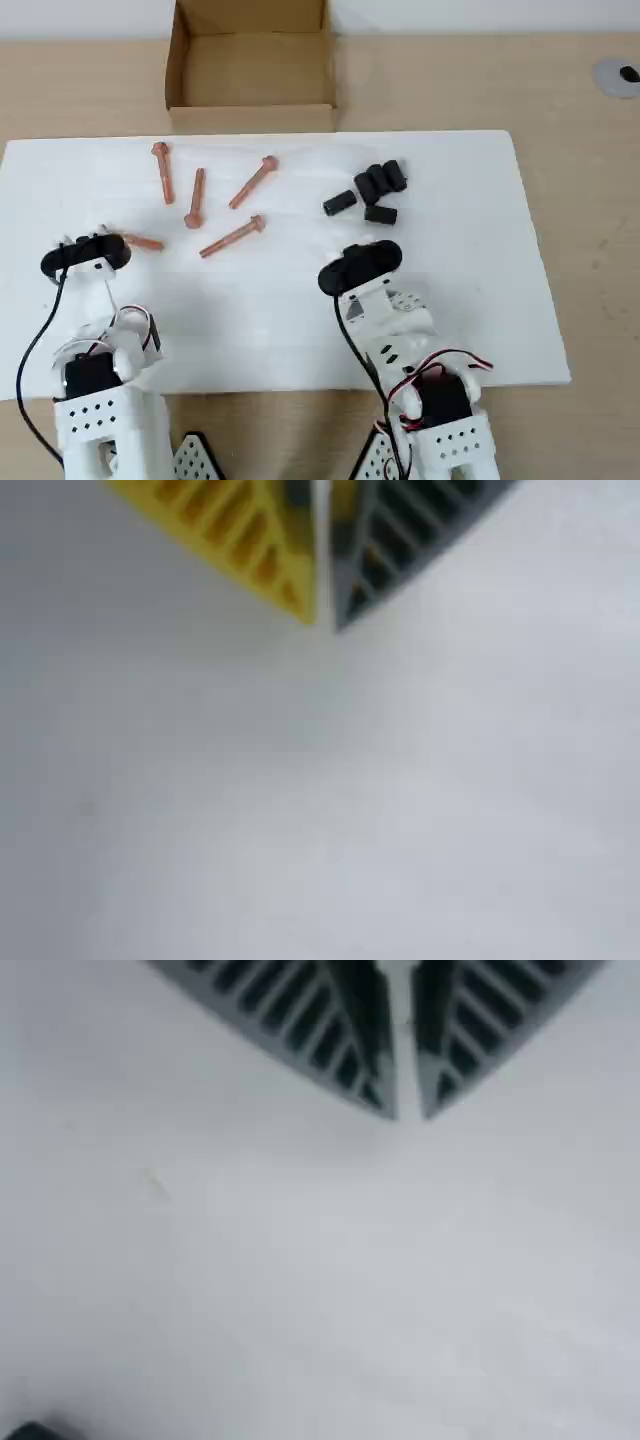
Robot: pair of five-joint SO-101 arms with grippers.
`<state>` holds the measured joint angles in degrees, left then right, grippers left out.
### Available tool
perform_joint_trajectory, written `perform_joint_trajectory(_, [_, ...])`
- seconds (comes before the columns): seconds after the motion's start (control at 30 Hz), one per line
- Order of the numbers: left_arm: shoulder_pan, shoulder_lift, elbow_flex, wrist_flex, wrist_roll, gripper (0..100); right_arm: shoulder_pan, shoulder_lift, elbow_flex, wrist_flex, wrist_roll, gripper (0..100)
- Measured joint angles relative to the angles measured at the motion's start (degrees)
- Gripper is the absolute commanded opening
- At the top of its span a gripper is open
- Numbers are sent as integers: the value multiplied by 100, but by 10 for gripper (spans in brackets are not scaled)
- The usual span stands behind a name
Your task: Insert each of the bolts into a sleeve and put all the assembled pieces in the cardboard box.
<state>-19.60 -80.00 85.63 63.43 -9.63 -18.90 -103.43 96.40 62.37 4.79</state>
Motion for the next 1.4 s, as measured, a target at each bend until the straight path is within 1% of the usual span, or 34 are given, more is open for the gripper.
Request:
perform_joint_trajectory(0.07, [0,35,-387,62,0,22,97,0,-79,70,-114,9])
perform_joint_trajectory(0.17, [0,185,-1336,369,18,56,316,0,-484,185,-176,9])
perform_joint_trajectory(0.27, [0,782,-2470,668,97,63,378,18,-985,290,-185,9])
perform_joint_trajectory(0.33, [0,1442,-3200,818,123,63,387,325,-1371,281,-211,9])
perform_joint_trajectory(0.47, [0,3191,-4659,1213,132,63,413,1512,-2347,176,-290,9])
perform_joint_trajectory(0.63, [0,5635,-6576,1960,141,63,422,3675,-4044,141,-800,9])
perform_joint_trajectory(0.77, [62,7297,-8079,2549,475,64,422,5486,-5556,141,-1002,9])
perform_joint_trajectory(0.87, [404,8281,-9046,2919,712,64,422,6620,-6532,193,-1011,9])
perform_joint_trajectory(0.93, [686,8791,-9556,3015,932,66,422,7244,-7059,308,-1011,9])
perform_joint_trajectory(1.0, [923,9213,-9960,3051,1037,91,431,7745,-7481,404,-1011,9])
perform_joint_trajectory(1.1, [1187,9723,-10488,3051,1116,127,686,8325,-8009,422,-1011,9])
perform_joint_trajectory(1.33, [1248,10585,-11631,3033,1116,136,1266,9160,-8756,448,-1011,9])
perform_joint_trajectory(1.4, [1204,10848,-11903,2989,1222,137,1371,9319,-8870,448,-1011,9])
